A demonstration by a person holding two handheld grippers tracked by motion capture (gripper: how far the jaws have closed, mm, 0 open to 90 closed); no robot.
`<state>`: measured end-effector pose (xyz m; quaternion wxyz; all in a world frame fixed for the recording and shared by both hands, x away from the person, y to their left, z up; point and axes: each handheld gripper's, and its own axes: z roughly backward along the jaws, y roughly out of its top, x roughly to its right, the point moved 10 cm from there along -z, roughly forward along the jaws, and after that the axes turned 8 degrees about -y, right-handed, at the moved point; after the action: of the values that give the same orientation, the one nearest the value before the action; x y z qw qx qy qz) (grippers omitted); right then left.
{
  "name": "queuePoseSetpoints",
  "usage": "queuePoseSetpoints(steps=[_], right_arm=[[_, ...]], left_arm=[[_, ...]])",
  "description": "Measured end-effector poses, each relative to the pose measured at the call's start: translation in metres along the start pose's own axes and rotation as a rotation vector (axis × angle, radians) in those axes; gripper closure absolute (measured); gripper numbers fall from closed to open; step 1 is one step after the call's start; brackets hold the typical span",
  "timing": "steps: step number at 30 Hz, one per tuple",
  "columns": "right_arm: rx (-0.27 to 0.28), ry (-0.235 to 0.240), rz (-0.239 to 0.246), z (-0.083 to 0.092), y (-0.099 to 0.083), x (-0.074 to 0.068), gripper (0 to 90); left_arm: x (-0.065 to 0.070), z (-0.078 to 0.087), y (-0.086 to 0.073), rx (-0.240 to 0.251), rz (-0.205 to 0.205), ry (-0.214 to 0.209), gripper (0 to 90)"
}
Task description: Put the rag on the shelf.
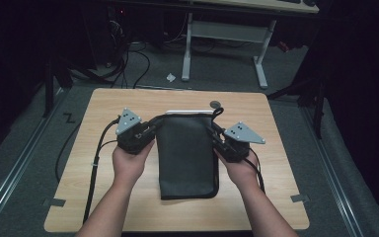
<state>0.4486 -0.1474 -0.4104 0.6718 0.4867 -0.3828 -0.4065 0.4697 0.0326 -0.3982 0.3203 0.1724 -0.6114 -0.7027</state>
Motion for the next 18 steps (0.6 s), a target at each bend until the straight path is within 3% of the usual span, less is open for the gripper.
queuePoseSetpoints(steps=[18], right_arm=[[0.101, -0.014, -0.003, -0.001, 0.049, 0.008, 79.2]], left_arm=[[-0.002, 0.004, 0.055, 0.086, -0.071, -0.003, 82.6]])
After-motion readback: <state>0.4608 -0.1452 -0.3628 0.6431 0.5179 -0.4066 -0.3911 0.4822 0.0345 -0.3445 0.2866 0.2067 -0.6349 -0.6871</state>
